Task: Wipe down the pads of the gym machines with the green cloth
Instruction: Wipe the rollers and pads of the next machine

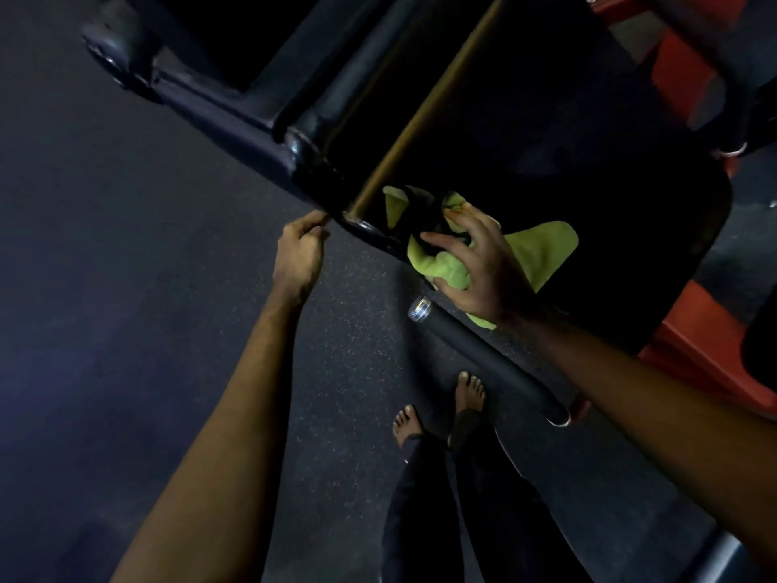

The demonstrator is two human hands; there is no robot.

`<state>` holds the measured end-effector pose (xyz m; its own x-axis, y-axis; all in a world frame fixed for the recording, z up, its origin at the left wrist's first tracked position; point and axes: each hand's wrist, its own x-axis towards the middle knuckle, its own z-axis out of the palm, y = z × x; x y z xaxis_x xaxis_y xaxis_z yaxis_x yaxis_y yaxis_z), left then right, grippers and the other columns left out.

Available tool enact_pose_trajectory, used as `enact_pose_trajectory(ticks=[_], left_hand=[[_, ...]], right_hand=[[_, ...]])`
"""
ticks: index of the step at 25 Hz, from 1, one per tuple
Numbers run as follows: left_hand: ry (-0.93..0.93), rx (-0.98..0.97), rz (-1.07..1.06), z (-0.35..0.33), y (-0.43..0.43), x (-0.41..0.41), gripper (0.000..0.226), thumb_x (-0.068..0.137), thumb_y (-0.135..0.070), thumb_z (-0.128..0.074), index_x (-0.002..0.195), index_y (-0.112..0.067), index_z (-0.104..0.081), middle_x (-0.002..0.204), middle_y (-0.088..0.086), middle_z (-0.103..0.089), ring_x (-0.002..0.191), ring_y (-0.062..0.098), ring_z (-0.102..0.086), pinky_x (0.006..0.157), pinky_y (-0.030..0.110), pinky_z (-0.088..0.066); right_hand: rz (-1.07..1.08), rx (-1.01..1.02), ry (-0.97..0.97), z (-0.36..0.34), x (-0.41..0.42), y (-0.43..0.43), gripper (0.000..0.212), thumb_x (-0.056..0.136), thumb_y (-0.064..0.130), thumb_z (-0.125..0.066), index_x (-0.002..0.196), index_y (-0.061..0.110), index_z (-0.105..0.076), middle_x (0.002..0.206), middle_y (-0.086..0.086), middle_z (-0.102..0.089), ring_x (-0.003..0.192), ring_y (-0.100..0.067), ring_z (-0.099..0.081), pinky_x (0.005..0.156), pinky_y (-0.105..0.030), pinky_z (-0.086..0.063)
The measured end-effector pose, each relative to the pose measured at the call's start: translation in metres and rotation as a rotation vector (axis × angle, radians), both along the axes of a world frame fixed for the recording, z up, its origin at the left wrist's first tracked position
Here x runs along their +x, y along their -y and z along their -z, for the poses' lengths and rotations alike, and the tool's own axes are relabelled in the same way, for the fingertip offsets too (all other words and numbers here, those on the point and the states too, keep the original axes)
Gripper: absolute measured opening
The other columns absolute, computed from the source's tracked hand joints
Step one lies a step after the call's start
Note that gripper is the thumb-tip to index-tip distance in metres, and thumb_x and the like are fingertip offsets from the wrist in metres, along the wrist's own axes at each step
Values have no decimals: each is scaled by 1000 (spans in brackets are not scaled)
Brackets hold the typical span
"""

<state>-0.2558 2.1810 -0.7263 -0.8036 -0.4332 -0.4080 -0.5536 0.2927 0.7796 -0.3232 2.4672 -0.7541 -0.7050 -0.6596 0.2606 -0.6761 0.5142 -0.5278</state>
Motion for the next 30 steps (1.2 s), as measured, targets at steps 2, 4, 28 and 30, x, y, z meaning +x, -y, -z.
enact_pose_trajectory(ticks=[2,4,28,30], left_hand=[[-48,71,25,-5,-1,2,47,93,-36,-39,132,-35,-65,135,-14,-62,128,1,-54,115,42,-38],[-97,193,7,-11,-4,1,43,98,-38,-34,124,-38,-69,137,-13,-61,135,5,-49,122,45,-27],[-100,59,-297,-7,-37,-3,83,97,-73,-11,138,-20,-60,151,5,-49,144,20,-38,122,45,-22],[-73,57,-297,-10,-44,-4,81,97,-72,-12,137,-21,-61,152,7,-48,143,21,-39,120,43,-23]], right_hand=[[0,10,-5,-7,-3,21,56,80,37,-78,133,20,-67,145,-13,-52,142,-37,-41,117,-48,-38],[0,32,1,-4,-2,20,58,79,37,-79,133,20,-67,145,-14,-51,142,-38,-41,116,-50,-38],[-250,93,-130,-13,-27,53,58,77,35,-79,133,32,-65,148,-5,-51,144,-33,-38,108,-49,-42],[-278,118,-116,-13,-39,44,59,80,38,-77,137,33,-62,149,-5,-49,143,-32,-40,110,-49,-43]])
